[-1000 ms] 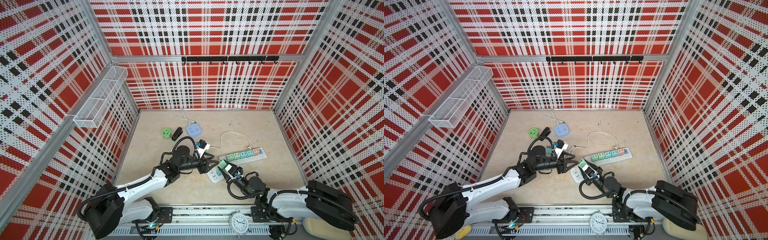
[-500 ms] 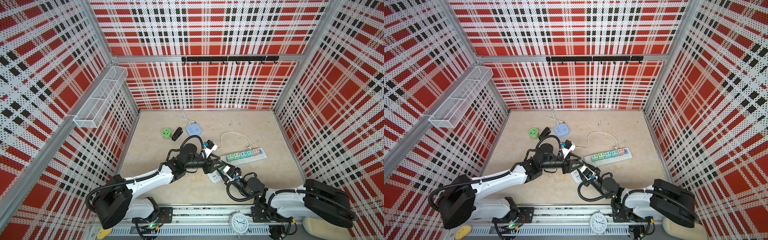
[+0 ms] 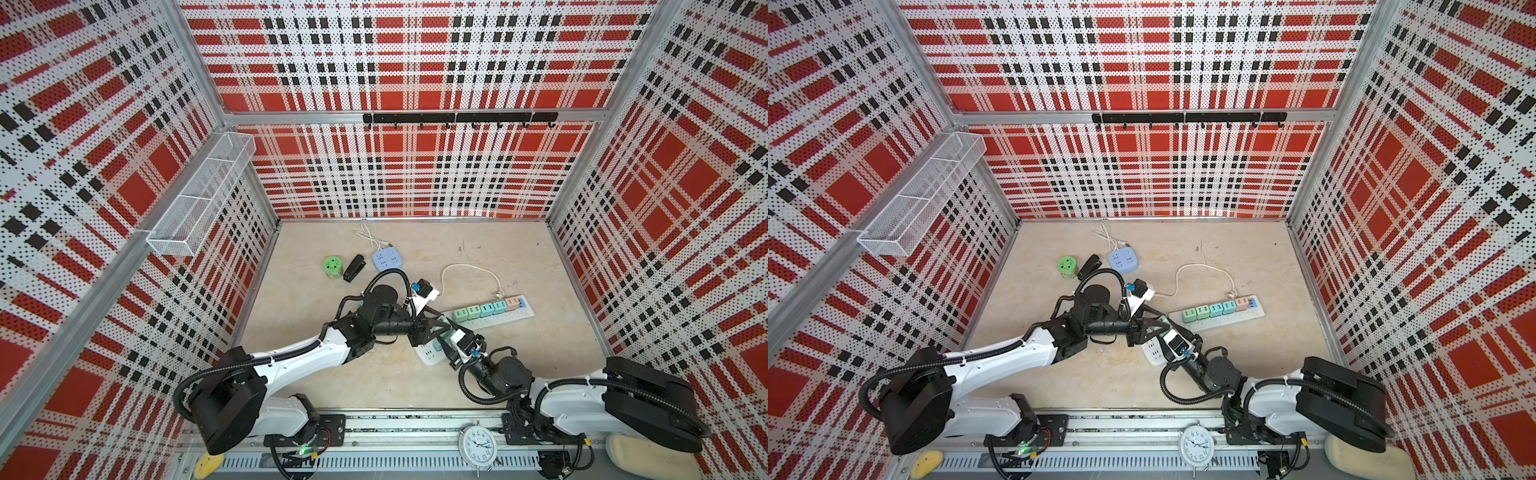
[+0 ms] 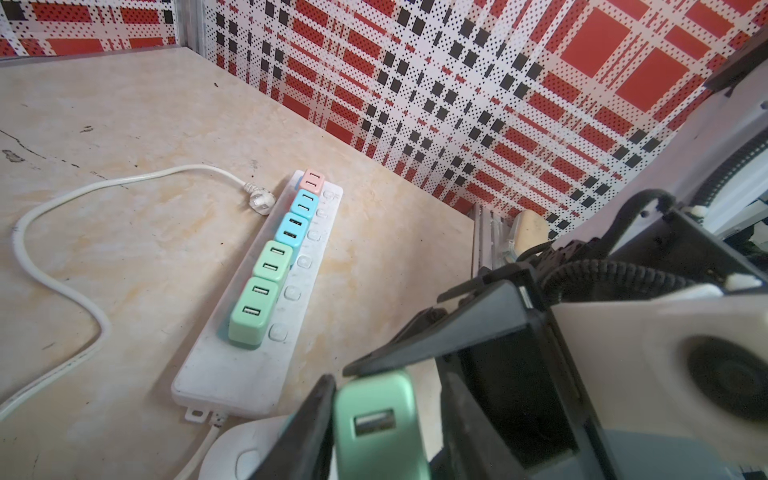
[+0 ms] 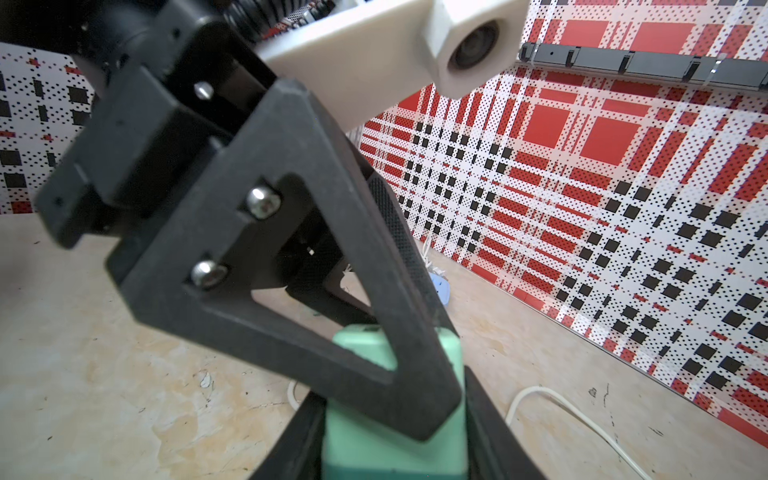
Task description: Insert the plug
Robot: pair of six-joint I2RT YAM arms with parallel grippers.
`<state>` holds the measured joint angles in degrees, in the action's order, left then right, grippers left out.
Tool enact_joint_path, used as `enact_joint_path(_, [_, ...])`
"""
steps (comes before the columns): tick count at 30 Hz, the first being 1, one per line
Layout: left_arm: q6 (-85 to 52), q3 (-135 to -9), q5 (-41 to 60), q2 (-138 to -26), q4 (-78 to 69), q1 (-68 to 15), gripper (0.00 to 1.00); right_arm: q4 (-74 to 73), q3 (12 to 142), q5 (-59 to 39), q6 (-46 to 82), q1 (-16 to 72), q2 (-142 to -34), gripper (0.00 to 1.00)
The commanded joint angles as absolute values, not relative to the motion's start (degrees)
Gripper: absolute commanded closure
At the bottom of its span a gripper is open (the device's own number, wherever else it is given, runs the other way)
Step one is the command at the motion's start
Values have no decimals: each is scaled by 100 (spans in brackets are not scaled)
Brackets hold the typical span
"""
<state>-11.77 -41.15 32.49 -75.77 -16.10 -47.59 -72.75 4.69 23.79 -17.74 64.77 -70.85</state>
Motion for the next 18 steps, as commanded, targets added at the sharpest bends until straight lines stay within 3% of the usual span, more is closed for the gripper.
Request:
enact_joint_path(1, [-1056, -4375, 3448, -7539, -1089, -4934, 60, -7542, 442, 2643, -2081, 6469, -7000, 100])
enact_joint_path(8, [-492, -4868, 2374, -7354, 256, -5565, 61, -7995, 1, 2611, -3060, 6468, -6722, 100])
enact_joint_path(14, [-399, -5034, 2293, -7488, 502, -5686, 60, -7495, -9, 2809, -3434, 6469, -6253, 100])
enact_joint_path(18, [-317, -5089, 2232, -7497, 630, -5735, 53, -7552, -82, 3225, -3759, 6464, -6097, 100])
